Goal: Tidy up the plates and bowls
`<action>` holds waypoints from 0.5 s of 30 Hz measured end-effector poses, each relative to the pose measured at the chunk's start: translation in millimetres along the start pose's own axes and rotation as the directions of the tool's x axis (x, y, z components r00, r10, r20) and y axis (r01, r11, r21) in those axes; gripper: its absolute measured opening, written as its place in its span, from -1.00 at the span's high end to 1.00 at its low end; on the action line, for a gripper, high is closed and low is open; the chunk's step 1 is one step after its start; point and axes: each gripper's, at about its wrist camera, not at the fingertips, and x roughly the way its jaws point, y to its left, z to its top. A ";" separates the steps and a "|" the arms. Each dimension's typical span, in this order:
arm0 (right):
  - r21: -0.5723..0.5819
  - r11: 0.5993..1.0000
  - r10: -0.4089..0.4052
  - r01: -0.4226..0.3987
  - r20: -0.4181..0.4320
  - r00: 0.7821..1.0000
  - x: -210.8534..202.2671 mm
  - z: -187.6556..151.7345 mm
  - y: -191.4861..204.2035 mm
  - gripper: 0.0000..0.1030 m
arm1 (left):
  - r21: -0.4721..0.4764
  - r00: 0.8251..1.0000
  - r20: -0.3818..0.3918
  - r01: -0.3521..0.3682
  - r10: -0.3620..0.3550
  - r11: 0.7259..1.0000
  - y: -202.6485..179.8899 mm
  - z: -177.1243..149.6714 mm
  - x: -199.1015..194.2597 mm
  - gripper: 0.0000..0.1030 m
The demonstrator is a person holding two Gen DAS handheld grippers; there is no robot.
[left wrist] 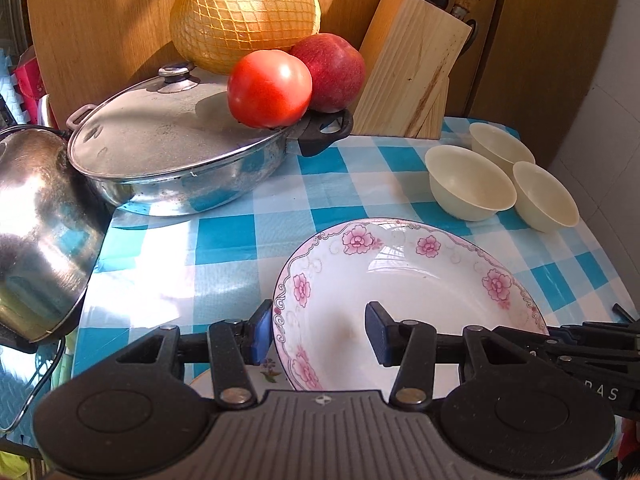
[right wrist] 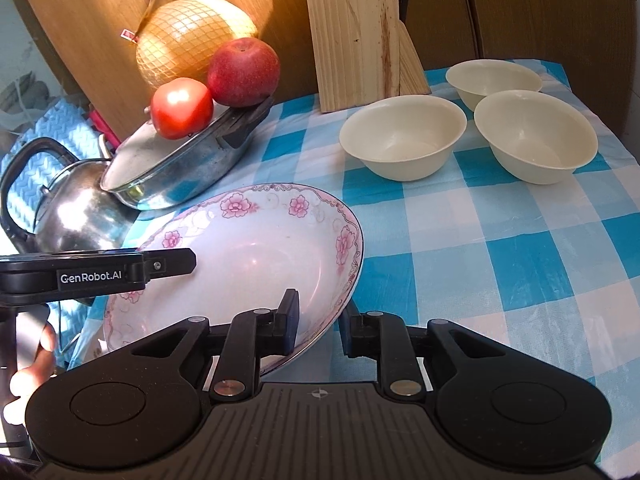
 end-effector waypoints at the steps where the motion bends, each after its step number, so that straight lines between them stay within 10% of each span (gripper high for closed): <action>1: -0.009 1.000 0.010 -0.010 -0.003 1.000 -1.6 -2.9 3.7 0.47 | 0.003 1.000 0.004 -0.011 0.011 1.000 1.1 -4.2 -3.3 0.21; 15: -0.121 0.989 0.077 -0.081 -0.039 0.996 -4.6 -25.7 41.9 0.47 | -0.054 0.996 -0.022 -0.089 0.088 0.995 27.3 -45.8 -27.3 0.21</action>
